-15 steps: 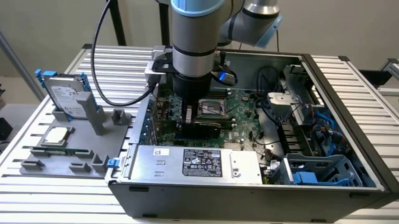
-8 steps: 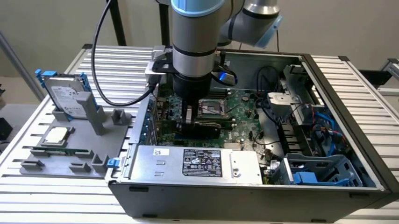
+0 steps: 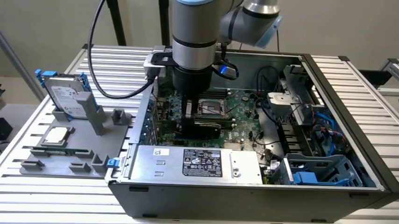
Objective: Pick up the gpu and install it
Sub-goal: 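Press down on the gpu until it lock into place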
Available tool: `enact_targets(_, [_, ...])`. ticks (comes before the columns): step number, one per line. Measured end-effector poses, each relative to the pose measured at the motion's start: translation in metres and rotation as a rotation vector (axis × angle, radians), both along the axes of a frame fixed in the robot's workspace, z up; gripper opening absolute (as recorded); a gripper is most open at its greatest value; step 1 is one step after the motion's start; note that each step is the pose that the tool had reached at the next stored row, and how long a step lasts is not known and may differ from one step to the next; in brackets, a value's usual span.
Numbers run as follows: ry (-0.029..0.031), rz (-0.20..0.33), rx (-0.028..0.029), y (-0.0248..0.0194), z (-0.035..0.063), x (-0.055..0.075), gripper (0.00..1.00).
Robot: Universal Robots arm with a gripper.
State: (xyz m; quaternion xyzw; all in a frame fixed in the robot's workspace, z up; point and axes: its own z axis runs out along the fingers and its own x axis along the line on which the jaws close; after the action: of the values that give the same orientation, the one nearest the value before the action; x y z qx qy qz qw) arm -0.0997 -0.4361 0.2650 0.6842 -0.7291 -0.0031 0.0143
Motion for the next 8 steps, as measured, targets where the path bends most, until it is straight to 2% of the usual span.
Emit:
enact_targets(7, [0.0000,0.000,0.0000,0.0000,0.0199,0.000,1.00])
enact_targets(8, [0.0001,0.000,0.0000,0.0000,0.0215,0.000,0.00])
